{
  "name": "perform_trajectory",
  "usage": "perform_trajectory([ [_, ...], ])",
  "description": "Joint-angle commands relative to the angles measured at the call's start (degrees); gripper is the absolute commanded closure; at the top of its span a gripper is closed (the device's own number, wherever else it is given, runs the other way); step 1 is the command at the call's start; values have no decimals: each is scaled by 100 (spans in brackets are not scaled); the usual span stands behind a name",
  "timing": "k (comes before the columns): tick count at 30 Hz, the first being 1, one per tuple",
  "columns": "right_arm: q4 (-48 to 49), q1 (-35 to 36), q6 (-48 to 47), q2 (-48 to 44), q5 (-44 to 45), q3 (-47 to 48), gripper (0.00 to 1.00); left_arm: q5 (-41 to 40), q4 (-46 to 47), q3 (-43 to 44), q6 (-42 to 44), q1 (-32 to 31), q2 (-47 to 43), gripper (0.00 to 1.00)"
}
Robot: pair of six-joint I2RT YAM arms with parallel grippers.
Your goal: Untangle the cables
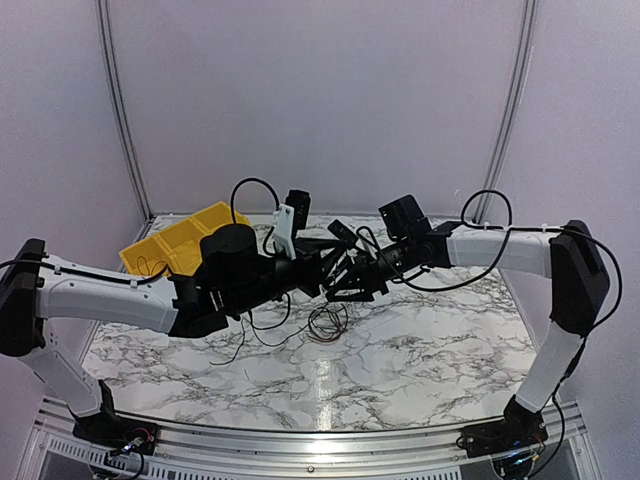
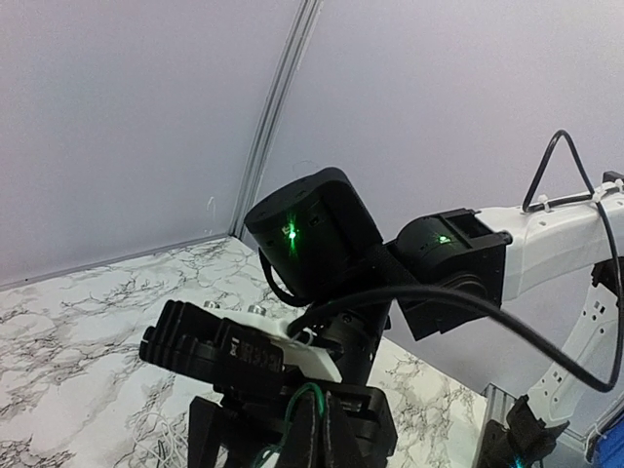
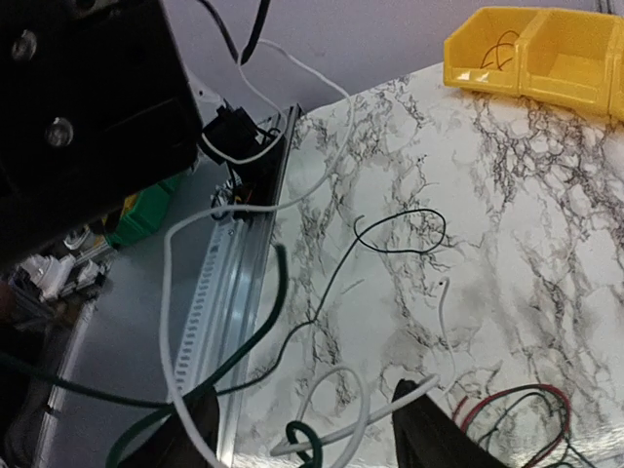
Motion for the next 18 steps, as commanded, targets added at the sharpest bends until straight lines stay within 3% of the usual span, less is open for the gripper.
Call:
perform_trajectory([
  [1,392,66,375,122,-224,205,48,-92,300,48,30,-17,-297,100],
  [4,892,47,739,40,-249,-50,77,-115,319,15,50,-20,-365,100],
  [9,1277,18,977,-92,-246,-277,96,-135,328,-38,74,-17,-417,100],
  [18,1331,-247,873,-131,62,-634,100,-242,319,-79,228,-17,-607,100],
])
